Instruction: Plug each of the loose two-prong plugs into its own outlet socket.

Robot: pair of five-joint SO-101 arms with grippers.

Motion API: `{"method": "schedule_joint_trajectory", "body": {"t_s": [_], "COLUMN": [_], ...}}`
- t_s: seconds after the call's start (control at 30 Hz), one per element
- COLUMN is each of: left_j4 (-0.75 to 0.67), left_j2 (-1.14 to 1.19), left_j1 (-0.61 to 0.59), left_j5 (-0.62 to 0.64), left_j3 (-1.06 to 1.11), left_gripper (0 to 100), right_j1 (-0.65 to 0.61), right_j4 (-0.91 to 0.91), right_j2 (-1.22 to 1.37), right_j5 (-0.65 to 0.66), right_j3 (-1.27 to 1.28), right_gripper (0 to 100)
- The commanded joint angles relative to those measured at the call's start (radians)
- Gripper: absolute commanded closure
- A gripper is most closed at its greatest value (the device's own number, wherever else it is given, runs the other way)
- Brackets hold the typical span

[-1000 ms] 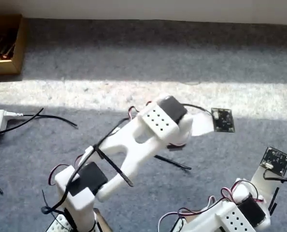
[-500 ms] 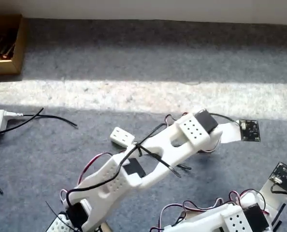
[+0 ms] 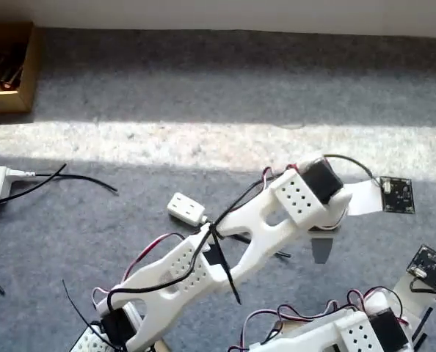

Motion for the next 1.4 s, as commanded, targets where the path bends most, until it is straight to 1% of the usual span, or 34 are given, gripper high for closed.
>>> {"method": "schedule_joint_trajectory", "body": {"t_s": [0.0,0.13,0.23,0.33,0.37,0.43,0.5,0.57,0.63,0.7,0.77,0.8,0.83,0.9,1.0,1.1,1.17,1.23,1.3,1.37], "left_j4": [0.026,0.026,0.026,0.025,0.025,0.025,0.025,0.025,0.025,0.025,0.025,0.017,-0.012,-0.121,-0.342,-0.551,-0.658,-0.723,-0.73,-0.73], "left_j2": [-0.148,-0.371,-0.578,-0.785,-0.851,-0.974,-1.078,-1.165,-1.231,-1.285,-1.33,-1.345,-1.362,-1.4,-1.458,-1.514,-1.541,-1.566,-1.587,-1.6], "left_j1": [-0.082,-0.182,-0.289,-0.444,-0.506,-0.641,-0.78,-0.917,-1.032,-1.119,-1.178,-1.196,-1.213,-1.26,-1.328,-1.353,-1.33,-1.299,-1.302,-1.299], "left_j5": [0.049,0.051,0.049,0.051,0.051,0.051,0.046,0.044,0.043,0.043,0.043,0.043,0.044,0.061,0.193,0.311,0.348,0.351,0.351,0.353], "left_j3": [-0.027,0.143,0.314,0.493,0.561,0.702,0.851,1.003,1.145,1.29,1.442,1.509,1.578,1.722,1.943,2.153,2.269,2.339,2.35,2.359], "left_gripper": [62,62,62,62,62,62,62,62,62,62,62,62,62,62,62,62,62,62,62,62], "right_j1": [-0.088,-0.122,-0.177,-0.305,-0.355,-0.455,-0.545,-0.633,-0.705,-0.757,-0.794,-0.806,-0.817,-0.851,-0.921,-0.954,-0.974,-1.0,-1.072,-1.125], "right_j4": [-0.015,-0.008,0.025,0.137,0.168,0.194,0.205,0.205,0.205,0.205,0.205,0.205,0.206,0.246,0.331,0.355,0.355,0.4,0.421,0.377], "right_j2": [0.001,0.004,0.005,0.007,0.007,0.01,0.051,0.174,0.36,0.576,0.777,0.868,0.952,1.102,1.271,1.356,1.368,1.368,1.377,1.377], "right_j5": [0.006,-0.043,-0.055,-0.064,-0.091,-0.143,-0.166,-0.169,-0.166,-0.169,-0.178,-0.21,-0.259,-0.339,-0.457,-0.632,-0.821,-1.057,-1.266,-1.425], "right_j3": [-0.058,-0.137,-0.177,-0.263,-0.305,-0.394,-0.487,-0.579,-0.662,-0.765,-0.891,-0.957,-1.023,-1.138,-1.23,-1.234,-1.231,-1.231,-1.237,-1.231], "right_gripper": [74.6,74.6,74.6,74.6,74.6,74.6,74.6,74.6,74.6,74.6,74.6,74.6,74.6,74.6,74.6,74.6,74.6,74.6,74.6,74.6]}}
